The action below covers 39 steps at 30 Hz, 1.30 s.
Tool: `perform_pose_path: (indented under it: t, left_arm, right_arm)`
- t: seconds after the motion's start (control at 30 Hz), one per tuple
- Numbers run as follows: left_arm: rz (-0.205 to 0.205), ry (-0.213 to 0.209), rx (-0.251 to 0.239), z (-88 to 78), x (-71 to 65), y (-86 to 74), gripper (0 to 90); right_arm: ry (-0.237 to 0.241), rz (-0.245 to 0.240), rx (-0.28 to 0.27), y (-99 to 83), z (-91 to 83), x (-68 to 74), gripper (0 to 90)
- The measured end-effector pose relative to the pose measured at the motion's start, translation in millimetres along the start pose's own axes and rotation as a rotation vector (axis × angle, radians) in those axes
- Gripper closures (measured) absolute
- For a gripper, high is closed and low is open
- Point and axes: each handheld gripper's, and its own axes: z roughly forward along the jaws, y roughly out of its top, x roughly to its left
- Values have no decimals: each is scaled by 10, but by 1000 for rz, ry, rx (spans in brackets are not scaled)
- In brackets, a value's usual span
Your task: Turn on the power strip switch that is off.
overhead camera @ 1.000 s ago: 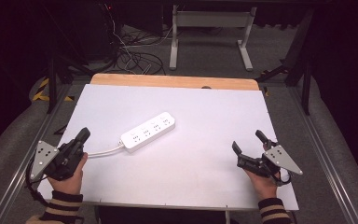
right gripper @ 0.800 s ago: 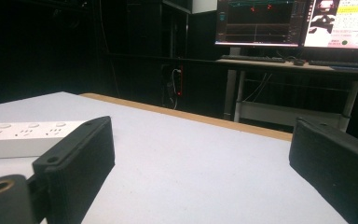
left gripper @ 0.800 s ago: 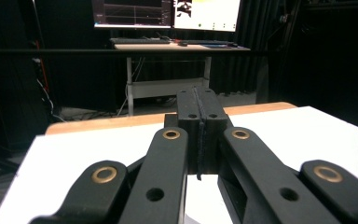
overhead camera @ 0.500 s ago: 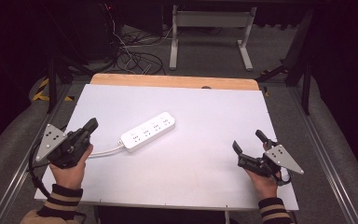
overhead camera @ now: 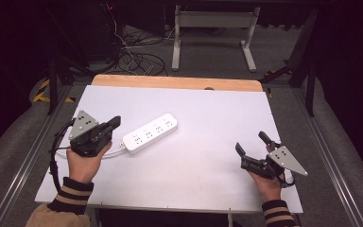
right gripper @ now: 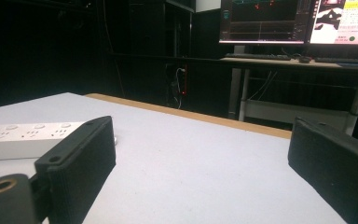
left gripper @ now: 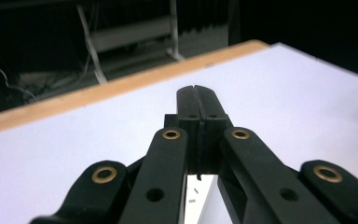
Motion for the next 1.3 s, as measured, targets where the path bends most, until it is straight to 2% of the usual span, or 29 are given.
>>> perform_pose_path:
  t: [0.07,0.1,0.23,0.27,0.3,0.33,0.37,0.47,0.5,0.53,0.8,0.87,1.0,1.3]
  left_arm:
    - [8,-6,53,104,0,-19,900]
    - [45,-1,100,217,-16,-57,900]
    - [77,-6,189,431,-17,-111,900]
    - [77,-6,189,431,-17,-111,900]
    - [73,-20,230,541,-4,-132,900]
    - [73,-20,230,541,-4,-132,900]
    - [83,-17,254,606,5,-147,900]
    - [72,-27,309,757,43,-202,900]
    - [71,-24,348,849,74,-244,900]
    - [78,-19,365,879,81,-258,900]
    - [62,-19,412,984,131,-288,900]
    - [48,-21,438,1023,146,-299,900]
    - [50,-25,482,1058,157,-315,900]
    - [68,-19,503,1105,130,-349,900]
  right_arm:
    - [1,0,1,1,-1,-1,81]
    - [0,-1,2,0,0,-1,81]
    - [1,-8,7,-5,6,1,81]
    - [3,-8,9,-6,6,2,81]
    - [3,-7,9,-6,5,3,81]
    - [3,-7,7,-7,5,3,82]
    - [3,-8,6,-7,4,3,82]
    - [4,-8,10,-11,-1,5,82]
    - [5,-4,13,-15,-1,7,81]
    - [8,-3,12,-17,3,9,81]
    - [8,-1,28,-37,7,33,81]
    - [5,0,27,-38,0,33,81]
    - [9,2,31,-40,3,35,81]
    - [13,16,23,-27,3,29,81]
